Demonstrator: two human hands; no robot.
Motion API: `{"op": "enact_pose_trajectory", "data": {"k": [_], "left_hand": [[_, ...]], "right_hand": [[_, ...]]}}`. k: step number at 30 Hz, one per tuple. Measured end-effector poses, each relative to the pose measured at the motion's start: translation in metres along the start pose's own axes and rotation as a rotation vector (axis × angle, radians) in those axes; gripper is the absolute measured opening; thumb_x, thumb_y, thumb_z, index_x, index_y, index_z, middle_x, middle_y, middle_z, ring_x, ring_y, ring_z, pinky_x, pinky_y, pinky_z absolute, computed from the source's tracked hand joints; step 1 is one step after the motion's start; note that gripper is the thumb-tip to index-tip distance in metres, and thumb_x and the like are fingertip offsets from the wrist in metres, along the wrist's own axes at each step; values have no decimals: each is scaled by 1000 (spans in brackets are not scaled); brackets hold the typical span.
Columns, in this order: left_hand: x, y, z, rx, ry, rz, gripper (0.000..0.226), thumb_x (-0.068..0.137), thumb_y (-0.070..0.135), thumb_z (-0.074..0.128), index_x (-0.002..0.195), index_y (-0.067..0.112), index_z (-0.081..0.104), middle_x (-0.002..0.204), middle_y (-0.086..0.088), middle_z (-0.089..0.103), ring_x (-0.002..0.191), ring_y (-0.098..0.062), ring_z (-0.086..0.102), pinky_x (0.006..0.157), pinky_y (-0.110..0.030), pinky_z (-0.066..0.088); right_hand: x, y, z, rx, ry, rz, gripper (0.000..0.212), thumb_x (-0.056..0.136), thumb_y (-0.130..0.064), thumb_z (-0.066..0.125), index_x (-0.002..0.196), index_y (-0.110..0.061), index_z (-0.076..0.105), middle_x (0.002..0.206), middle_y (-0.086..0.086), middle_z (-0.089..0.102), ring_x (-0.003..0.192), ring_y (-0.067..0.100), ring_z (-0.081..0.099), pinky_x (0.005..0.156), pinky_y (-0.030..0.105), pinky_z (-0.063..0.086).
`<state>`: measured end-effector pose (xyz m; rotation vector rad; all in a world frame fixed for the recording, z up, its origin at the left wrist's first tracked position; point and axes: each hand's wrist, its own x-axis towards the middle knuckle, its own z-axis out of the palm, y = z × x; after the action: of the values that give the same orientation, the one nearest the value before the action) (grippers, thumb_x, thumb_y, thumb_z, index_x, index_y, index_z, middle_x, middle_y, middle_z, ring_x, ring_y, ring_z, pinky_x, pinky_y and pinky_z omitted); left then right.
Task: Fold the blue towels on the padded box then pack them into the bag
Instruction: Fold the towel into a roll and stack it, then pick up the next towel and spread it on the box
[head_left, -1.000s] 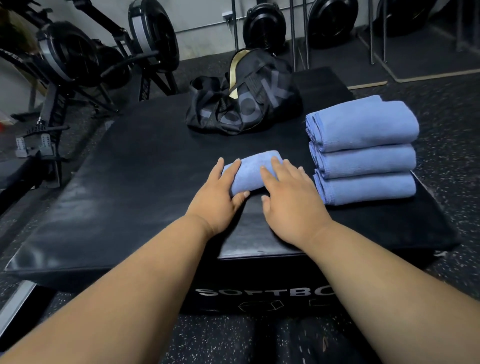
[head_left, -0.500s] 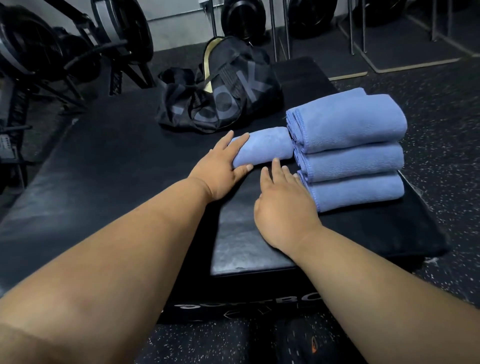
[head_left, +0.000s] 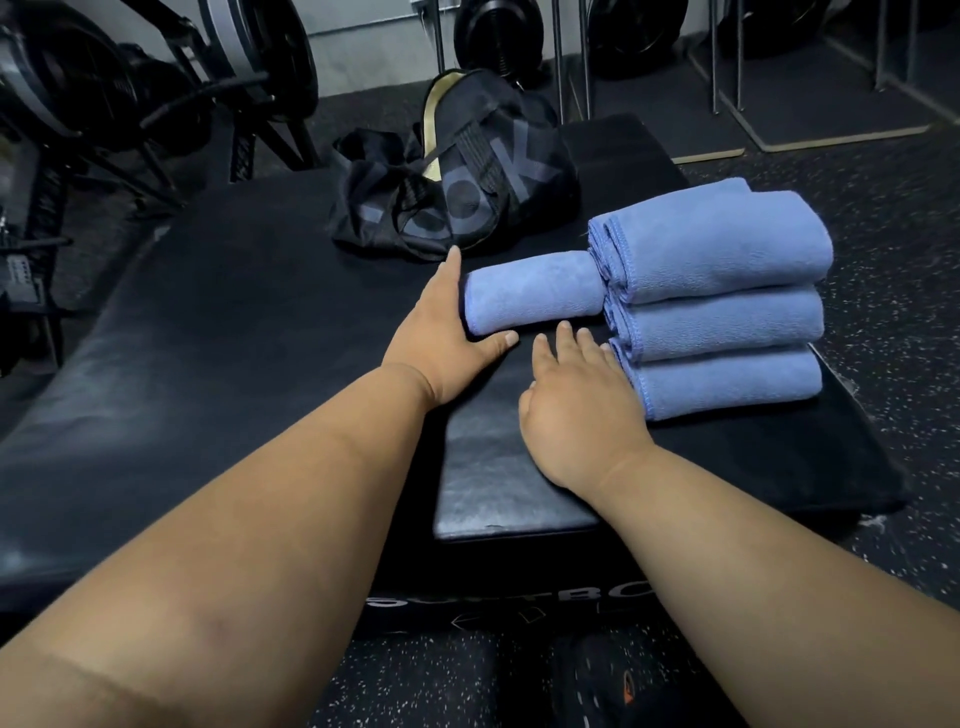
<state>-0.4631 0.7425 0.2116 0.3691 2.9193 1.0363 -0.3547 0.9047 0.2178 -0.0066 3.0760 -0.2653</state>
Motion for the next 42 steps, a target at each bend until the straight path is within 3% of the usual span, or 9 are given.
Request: {"op": "enact_pose_trajectory", "data": {"k": [5,18,23,28,32,34,38,40,42], "left_hand": [[-41,-12,-17,289,-72,-76,101,88,79,58,167,23,25,175,3,15,163,-18,6,132,-40,4],[-240,-77,-89,334,44,-200,70,105,59,38,167,30,25,175,10,11,163,-17,0,131,-38,-3],[-328,-111,-123,247,81,-336,67,107,48,50,166,24,29,173,11,16,161,-10,11,130,-29,12],[-404,-177,-165,208,131,-629,68,100,40,68,158,13,45,162,-8,45,150,-22,42,127,-31,25],[-473,-255,-199,114,165,-903,80,84,61,65,145,10,58,144,-18,62,130,-34,60,114,-45,46],[-504,-286,-210,146,134,-1001,70,89,52,66,139,4,61,137,-20,65,126,-37,60,110,-46,47],[-546,-322,-219,115,80,-1106,34,89,43,65,95,9,64,105,-17,66,111,-42,60,90,-44,49],[-555,-337,-223,70,83,-1130,42,95,40,66,121,7,66,129,-19,64,129,-40,53,104,-45,46],[-561,-354,-228,-18,105,-1157,73,91,50,65,151,10,53,155,-13,52,143,-34,45,117,-45,39]], "right_hand": [[-1,-15,-2,-16,-44,-49,66,107,-28,36,166,-8,16,173,20,9,160,38,9,129,51,9],[-49,-127,7,31,-162,-542,58,109,-29,41,164,-16,24,172,11,18,159,37,14,129,50,13],[-82,-196,6,118,-109,-795,33,102,-25,45,132,-18,59,123,3,63,116,29,58,108,49,44],[-119,-262,13,80,-133,-970,46,102,-29,50,147,-21,57,142,7,60,127,33,57,105,48,47],[-137,-310,25,97,-120,-1040,51,104,-30,50,155,-24,51,161,7,46,144,30,45,120,40,33],[-137,-336,38,71,-101,-1059,52,104,-33,51,155,-25,51,165,9,40,149,31,39,125,41,27],[-135,-399,61,-95,-138,-1128,58,102,-39,54,159,-29,44,171,12,26,156,33,26,130,48,17],[-128,-432,65,-195,-124,-1177,60,102,-40,53,160,-31,40,172,12,21,157,33,22,130,49,13],[-113,-464,66,-265,-86,-1220,60,101,-39,54,159,-31,42,171,13,22,155,34,23,129,50,13]]}}
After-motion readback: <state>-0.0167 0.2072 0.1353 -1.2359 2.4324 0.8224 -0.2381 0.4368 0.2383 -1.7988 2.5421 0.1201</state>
